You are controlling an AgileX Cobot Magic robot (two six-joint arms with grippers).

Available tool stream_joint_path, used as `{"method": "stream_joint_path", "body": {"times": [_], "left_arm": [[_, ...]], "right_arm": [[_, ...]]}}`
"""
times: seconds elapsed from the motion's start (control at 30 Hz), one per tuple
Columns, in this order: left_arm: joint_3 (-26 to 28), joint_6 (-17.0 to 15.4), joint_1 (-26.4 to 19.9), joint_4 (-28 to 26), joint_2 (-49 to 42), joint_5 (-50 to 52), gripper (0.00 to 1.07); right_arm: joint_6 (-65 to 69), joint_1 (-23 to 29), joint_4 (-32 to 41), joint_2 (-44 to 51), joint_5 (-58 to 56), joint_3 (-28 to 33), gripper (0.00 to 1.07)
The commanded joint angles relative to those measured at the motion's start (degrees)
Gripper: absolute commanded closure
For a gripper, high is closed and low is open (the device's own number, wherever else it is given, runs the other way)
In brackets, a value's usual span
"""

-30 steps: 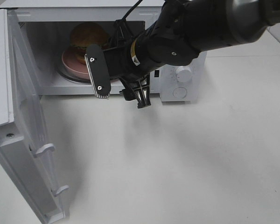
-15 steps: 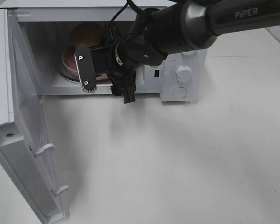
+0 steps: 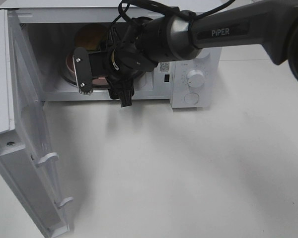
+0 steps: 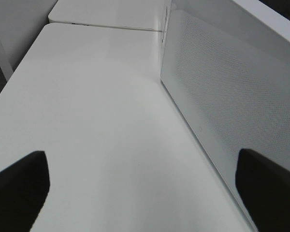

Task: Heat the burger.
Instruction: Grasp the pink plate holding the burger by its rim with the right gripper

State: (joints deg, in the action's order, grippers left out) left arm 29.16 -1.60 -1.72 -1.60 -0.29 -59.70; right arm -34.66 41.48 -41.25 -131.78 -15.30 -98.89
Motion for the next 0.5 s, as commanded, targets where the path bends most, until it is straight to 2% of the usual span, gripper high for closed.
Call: {"method": "stream_joint_path", "body": {"times": [0.03, 0.27, 0.4, 0.47, 0.5], "left_arm": [[-0.2, 0.1, -0.2, -0.1, -1.2, 0.3, 0.04], [-0.2, 0.1, -0.2, -0.1, -1.2, 0.3, 0.04], [-0.2, 0.1, -0.2, -0.1, -1.2, 0.3, 0.04], [-0.2, 0.1, -0.2, -0.1, -1.2, 0.3, 0.04], [-0.2, 0.1, -0.2, -0.1, -1.2, 0.3, 0.04]], "right_arm": [[0.7, -0.2, -0.1, -1.7, 0.1, -2.1, 0.31], [0.7, -0.2, 0.1, -3.7, 0.1, -4.2, 0.31], [0.7, -0.9, 1.2, -4.5, 0.3, -5.4, 0.36], [0.7, -0.9, 1.7, -5.4, 0.2, -6.4, 0.43], [0.7, -0.9, 1.7, -5.4, 0.2, -6.4, 0.43]]}}
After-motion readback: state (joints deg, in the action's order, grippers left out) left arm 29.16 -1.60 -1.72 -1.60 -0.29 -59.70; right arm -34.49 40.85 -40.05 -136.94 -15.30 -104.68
